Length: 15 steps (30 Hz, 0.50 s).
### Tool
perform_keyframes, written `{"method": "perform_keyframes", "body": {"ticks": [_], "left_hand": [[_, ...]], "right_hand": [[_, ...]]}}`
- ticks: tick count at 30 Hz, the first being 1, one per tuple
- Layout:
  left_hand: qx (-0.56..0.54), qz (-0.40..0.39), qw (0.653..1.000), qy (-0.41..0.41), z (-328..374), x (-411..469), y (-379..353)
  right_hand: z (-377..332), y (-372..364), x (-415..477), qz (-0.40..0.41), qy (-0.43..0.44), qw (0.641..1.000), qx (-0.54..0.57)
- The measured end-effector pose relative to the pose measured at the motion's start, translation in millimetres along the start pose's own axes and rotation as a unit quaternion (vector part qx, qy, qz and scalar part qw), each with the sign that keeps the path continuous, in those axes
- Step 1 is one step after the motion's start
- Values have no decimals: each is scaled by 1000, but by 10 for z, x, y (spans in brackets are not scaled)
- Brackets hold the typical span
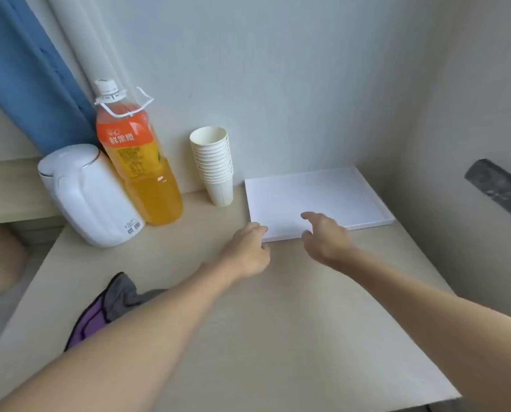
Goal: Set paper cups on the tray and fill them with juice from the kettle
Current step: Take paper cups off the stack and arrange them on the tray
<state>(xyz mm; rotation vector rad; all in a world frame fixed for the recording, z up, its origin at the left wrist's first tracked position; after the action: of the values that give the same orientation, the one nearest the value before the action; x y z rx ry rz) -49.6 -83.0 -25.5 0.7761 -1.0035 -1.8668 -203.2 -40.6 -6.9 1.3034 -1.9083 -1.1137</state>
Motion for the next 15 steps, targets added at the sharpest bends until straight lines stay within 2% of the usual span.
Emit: {"method": "perform_keyframes", "body": {"ticks": [6, 9, 12, 15], "left_hand": [[147, -16, 989, -5, -1, 36, -234], [174, 6, 985, 6, 3, -18, -211], [214, 0, 976, 24, -61, -161, -224], [231, 4, 972, 34, -199, -347, -223]], "right_hand": [[175, -334, -25, -22, 10, 996, -91], [153, -290, -114, 12, 31, 990, -137], [156, -207, -221, 45, 31, 990, -132], [209, -246, -347, 20, 36, 986, -159]]}}
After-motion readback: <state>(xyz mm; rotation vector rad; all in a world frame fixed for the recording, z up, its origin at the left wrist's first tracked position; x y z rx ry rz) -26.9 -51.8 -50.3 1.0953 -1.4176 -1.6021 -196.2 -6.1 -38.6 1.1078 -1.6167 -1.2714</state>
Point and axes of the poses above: each hand's wrist, its own x-axis towards the middle knuckle, its own y-axis out of the back of the hand, z = x × y, the point moved 10 cm from there along x, towards the middle knuckle, and after that the axes turned 9 degrees about z, right-handed, at the moved point
